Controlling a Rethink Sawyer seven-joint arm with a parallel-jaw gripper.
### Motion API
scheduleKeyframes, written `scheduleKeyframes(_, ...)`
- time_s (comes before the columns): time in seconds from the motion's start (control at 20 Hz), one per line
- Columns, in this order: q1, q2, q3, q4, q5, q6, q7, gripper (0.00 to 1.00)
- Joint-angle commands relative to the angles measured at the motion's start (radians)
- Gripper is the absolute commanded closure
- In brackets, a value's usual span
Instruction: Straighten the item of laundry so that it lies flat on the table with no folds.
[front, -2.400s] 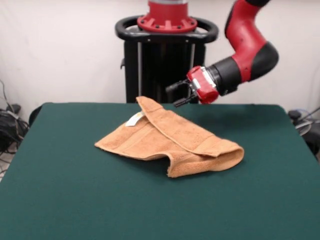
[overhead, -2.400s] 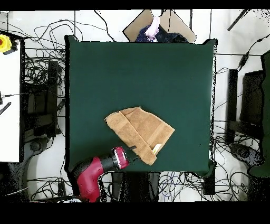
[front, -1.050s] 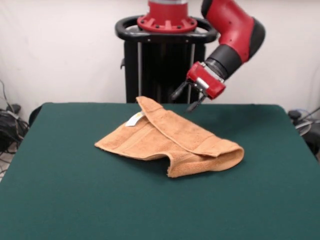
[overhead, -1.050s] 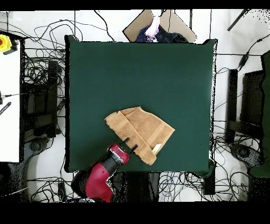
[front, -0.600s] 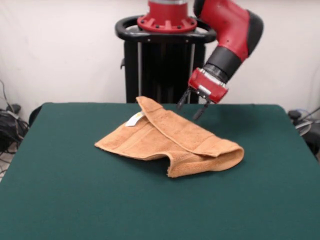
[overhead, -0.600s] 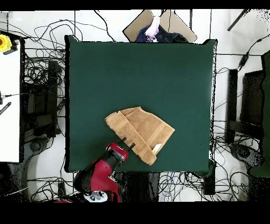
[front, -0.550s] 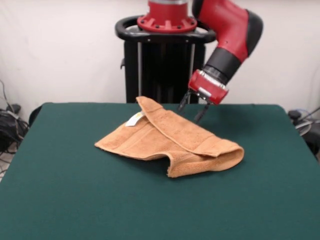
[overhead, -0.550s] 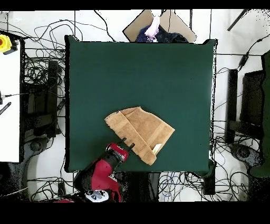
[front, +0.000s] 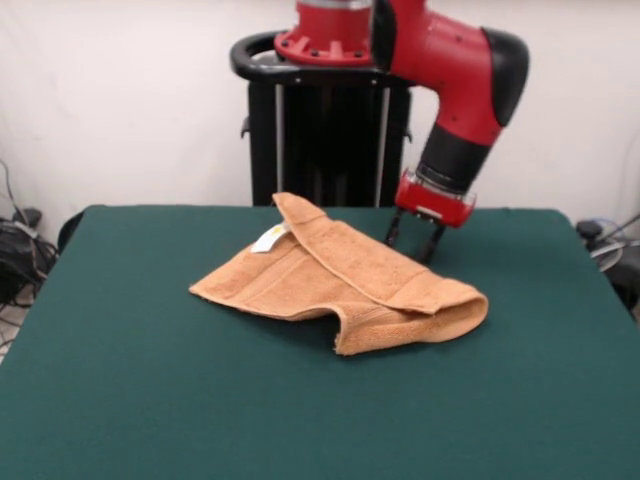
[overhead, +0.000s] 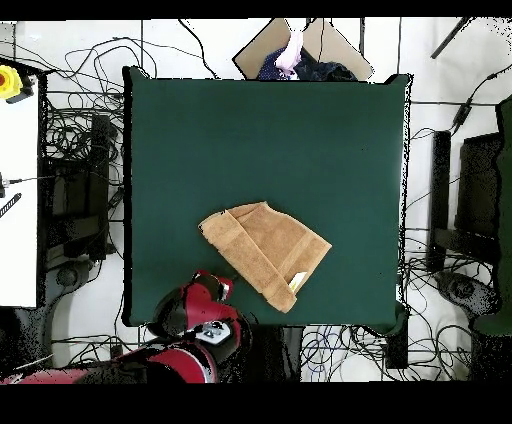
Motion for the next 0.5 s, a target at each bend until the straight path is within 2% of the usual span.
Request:
scheduleKeyframes(0.05,-0.112,0.022,0.204,-0.256,-0.186,0.103,-0.035,0.00)
scheduleKeyframes(0.3,-0.190,0.021,0.293,-0.291,-0.321,0.114,-0.004,0.00)
scheduleKeyframes(0.4,-0.179,0.000,0.287,-0.294,-0.317,0.188,0.004,0.00)
scheduleKeyframes(0.5,-0.190,-0.033,0.310,-0.287,-0.307,0.321,0.002,0.00)
